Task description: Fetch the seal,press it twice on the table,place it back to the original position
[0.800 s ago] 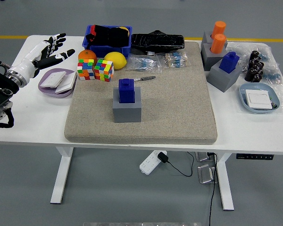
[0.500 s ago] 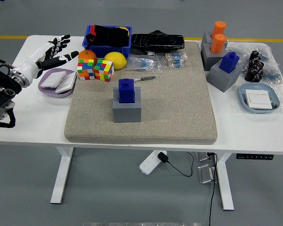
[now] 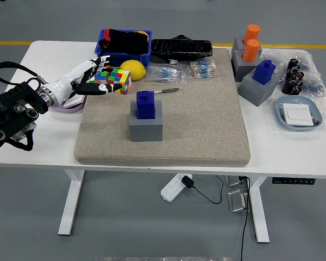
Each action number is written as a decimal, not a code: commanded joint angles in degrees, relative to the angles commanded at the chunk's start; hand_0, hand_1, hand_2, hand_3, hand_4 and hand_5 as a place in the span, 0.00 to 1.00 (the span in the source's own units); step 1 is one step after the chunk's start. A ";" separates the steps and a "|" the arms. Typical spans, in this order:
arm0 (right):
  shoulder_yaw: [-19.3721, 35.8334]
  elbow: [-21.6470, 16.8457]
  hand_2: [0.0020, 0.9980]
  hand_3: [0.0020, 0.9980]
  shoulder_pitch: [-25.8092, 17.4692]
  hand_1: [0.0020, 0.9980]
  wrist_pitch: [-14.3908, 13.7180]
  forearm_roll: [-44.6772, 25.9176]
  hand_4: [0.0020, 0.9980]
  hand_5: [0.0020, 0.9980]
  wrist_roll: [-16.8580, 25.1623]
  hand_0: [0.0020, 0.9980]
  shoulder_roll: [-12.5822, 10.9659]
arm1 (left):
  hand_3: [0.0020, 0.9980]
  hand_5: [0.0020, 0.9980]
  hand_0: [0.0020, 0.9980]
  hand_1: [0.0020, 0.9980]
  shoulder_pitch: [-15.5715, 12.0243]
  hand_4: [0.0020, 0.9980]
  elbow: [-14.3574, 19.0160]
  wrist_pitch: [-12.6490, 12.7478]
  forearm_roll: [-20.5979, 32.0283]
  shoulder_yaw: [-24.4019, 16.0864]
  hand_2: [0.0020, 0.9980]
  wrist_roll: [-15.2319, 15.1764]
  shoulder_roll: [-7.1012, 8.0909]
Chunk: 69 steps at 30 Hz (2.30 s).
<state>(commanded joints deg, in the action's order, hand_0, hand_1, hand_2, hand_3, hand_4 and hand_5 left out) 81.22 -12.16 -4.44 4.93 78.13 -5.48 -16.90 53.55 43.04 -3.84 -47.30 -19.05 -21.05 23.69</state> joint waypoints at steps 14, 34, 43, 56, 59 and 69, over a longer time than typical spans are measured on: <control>-0.83 -0.11 0.67 0.62 0.05 0.68 0.09 -0.61 0.77 0.51 0.07 0.76 0.14 | 1.00 0.15 0.95 0.88 -0.05 0.92 1.55 -0.17 -1.63 1.49 0.87 0.88 -2.23; -2.13 -0.12 0.68 0.62 0.36 0.68 0.08 -0.83 0.77 0.51 0.10 0.76 -0.20 | 1.00 0.12 0.94 0.86 -1.51 0.92 1.36 0.52 -1.72 1.89 0.85 1.55 -5.86; -2.37 -0.08 0.68 0.62 0.46 0.68 0.06 -0.91 0.77 0.51 0.09 0.76 -0.24 | 0.99 0.11 0.94 0.85 -1.30 0.91 -0.59 2.05 -0.98 2.46 0.82 1.08 -7.65; -2.62 -0.07 0.68 0.62 0.30 0.68 0.19 -0.92 0.77 0.51 0.06 0.76 -0.14 | 0.98 0.00 0.93 0.81 -1.23 0.84 -2.70 2.41 -0.05 3.25 0.77 1.16 -9.01; -2.48 -0.06 0.68 0.62 0.32 0.68 0.18 -0.87 0.77 0.51 0.06 0.76 -0.09 | 0.97 0.00 0.91 0.78 -1.08 0.81 -2.83 2.38 0.01 3.16 0.75 1.22 -9.27; -2.22 -0.02 0.68 0.62 0.34 0.68 0.15 -0.75 0.77 0.51 0.07 0.76 -0.02 | 0.94 0.00 0.87 0.69 -1.15 0.77 -3.05 3.06 -0.24 3.43 0.66 1.29 -9.92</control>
<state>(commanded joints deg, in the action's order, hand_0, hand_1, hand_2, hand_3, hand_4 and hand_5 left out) 79.00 -12.18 -4.10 5.08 77.38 -5.41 -16.92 52.40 39.98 -0.78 -47.54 -15.62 -19.76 13.77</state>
